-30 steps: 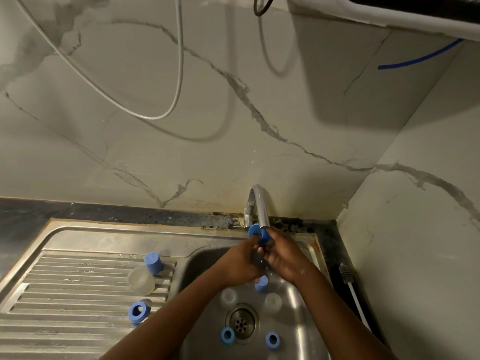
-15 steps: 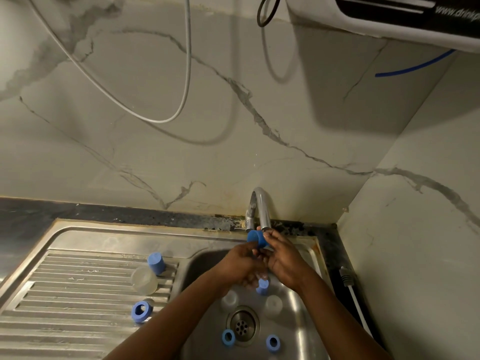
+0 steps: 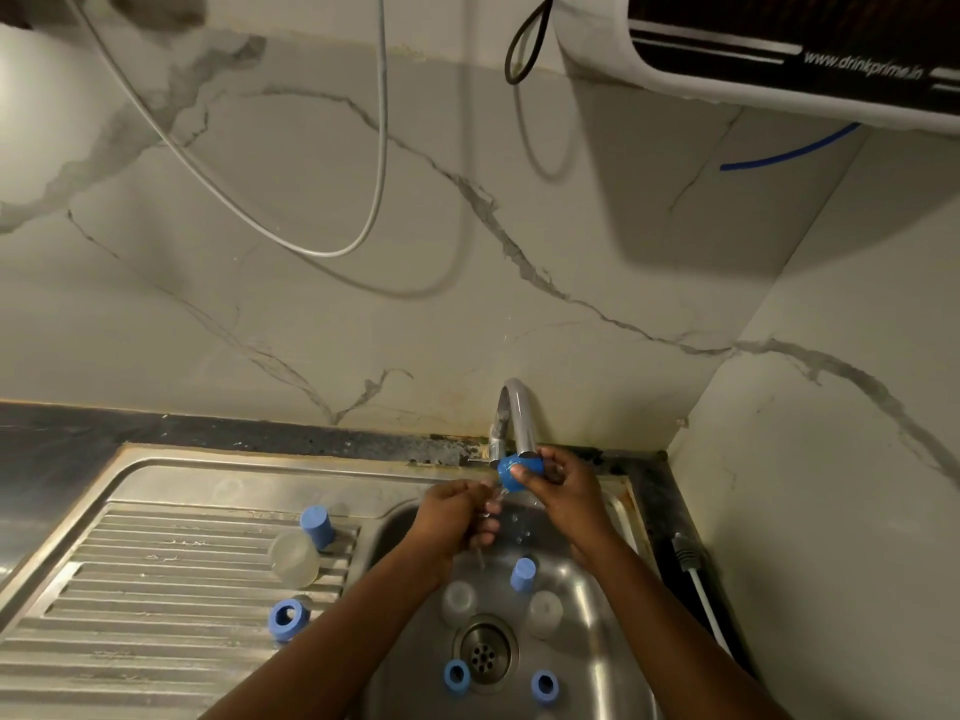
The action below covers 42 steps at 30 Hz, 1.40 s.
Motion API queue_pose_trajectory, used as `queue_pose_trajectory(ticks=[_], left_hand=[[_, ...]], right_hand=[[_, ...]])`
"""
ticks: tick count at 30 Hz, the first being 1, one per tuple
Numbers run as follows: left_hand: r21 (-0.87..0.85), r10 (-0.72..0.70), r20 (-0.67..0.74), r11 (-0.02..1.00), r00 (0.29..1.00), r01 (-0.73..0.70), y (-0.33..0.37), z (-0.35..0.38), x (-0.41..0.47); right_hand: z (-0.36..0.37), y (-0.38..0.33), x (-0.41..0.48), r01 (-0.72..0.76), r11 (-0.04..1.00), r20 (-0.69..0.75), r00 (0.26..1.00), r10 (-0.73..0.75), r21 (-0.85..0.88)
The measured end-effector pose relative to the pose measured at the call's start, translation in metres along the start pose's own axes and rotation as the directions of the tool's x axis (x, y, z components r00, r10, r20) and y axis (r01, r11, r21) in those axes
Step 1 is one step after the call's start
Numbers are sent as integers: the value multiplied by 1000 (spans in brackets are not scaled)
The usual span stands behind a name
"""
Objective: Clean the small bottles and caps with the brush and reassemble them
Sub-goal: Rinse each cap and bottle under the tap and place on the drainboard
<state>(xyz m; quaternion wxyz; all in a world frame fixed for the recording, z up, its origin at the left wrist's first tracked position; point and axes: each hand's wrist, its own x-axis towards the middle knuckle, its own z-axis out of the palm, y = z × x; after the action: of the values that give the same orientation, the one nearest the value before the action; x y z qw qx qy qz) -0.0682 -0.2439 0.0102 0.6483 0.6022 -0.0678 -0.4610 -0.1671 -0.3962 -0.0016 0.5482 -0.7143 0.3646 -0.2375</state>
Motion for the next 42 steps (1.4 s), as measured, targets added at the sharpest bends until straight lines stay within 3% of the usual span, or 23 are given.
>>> queue_pose_trajectory(ticks=[5, 10, 12, 16, 19, 30, 35, 42], left_hand=[[124, 103, -84, 988, 991, -92, -7, -10, -6], [360, 284, -58, 900, 957, -245, -17, -19, -11], [469, 349, -3, 828, 937, -307, -19, -21, -15], [695, 476, 204, 544, 855, -469, -23, -37, -20], [744, 510, 217, 466, 833, -478, -27, -45, -24], [692, 576, 27, 579, 817, -431, -21, -118, -33], [655, 612, -122, 641, 781, -400, 3, -182, -38], [698, 624, -272, 652, 733, -296, 18, -274, -36]], right_hand=[[-1, -2, -1, 68, 982, 39, 997, -62, -174], [4, 3, -10, 121, 956, 69, 992, -107, -267], [6, 11, -13, 104, 960, 108, 991, -78, -261], [18, 17, -24, 107, 944, 136, 988, -67, -313], [29, 6, -36, 142, 931, 153, 984, -95, -335], [77, -30, -51, 235, 951, 299, 939, -169, -199], [93, -32, -56, 205, 954, 344, 931, -120, -220], [119, -29, -65, 153, 963, 343, 937, -70, -221]])
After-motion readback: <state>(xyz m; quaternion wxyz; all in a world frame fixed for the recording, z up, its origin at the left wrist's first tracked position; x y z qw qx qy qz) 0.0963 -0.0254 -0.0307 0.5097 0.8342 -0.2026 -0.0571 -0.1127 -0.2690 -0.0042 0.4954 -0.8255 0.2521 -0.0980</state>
